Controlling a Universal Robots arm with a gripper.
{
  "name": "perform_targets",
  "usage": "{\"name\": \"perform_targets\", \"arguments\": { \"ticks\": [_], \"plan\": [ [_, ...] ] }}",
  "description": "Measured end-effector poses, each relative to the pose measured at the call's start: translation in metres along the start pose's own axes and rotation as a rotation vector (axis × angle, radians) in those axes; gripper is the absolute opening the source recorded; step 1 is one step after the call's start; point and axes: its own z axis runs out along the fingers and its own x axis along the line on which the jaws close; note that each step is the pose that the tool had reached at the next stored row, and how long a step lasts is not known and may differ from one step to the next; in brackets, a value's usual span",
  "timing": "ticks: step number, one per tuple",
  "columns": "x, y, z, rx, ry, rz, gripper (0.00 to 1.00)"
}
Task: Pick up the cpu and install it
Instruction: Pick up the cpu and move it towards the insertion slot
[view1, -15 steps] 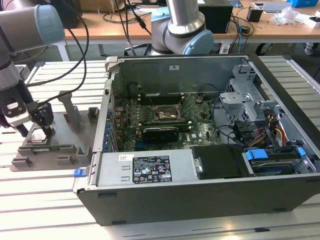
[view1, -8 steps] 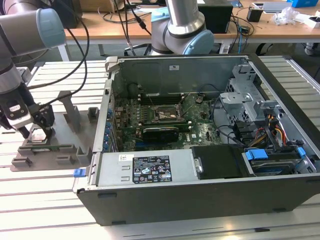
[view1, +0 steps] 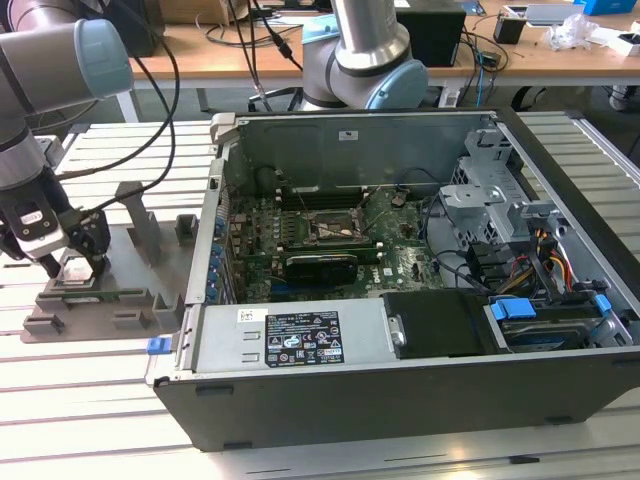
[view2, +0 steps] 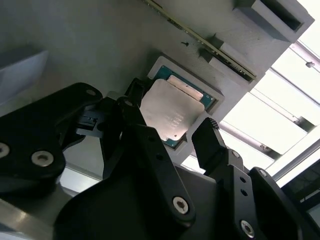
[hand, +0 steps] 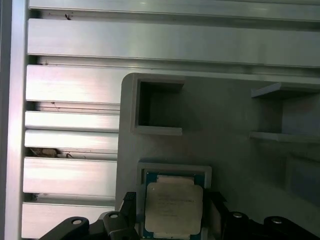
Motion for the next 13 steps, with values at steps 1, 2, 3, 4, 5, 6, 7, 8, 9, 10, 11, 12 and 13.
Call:
{"name": "perform_targets", "arguments": {
  "ticks": [1, 2, 3, 4, 5, 6, 7, 8, 9, 10, 11, 12, 13],
  "plan": [
    [-0.0001, 0.0000, 0.0002, 0.0001, 0.0001, 0.000, 0.66],
    [-0.0002, 0.0000, 0.0004, 0.0001, 0.0002, 0.000, 0.66],
    [-0.0003, 0.0000, 0.0007, 0.0001, 0.0002, 0.000, 0.66],
    [-0.0003, 0.0000, 0.0011, 0.0001, 0.0001, 0.000, 0.66],
    [-0.0003, 0.0000, 0.0015, 0.0000, 0.0000, 0.000, 0.66],
    [-0.0003, 0.0000, 0.0019, 0.0001, 0.0002, 0.000, 0.66],
    [-0.0003, 0.0000, 0.0019, 0.0002, 0.0003, 0.000, 0.66],
    [-0.0003, 0.0000, 0.0020, 0.0001, 0.0002, 0.000, 0.66],
    [-0.0004, 0.0000, 0.0021, 0.0001, 0.0002, 0.000, 0.66],
    [-0.0003, 0.0000, 0.0022, 0.0001, 0.0002, 0.000, 0.66],
    [-0.0003, 0.0000, 0.0022, 0.0001, 0.0002, 0.000, 0.65],
    [-0.0003, 0.0000, 0.0023, 0.0001, 0.0002, 0.000, 0.65],
    [-0.0003, 0.0000, 0.0023, 0.0002, 0.0003, 0.000, 0.58]
  ]
}}
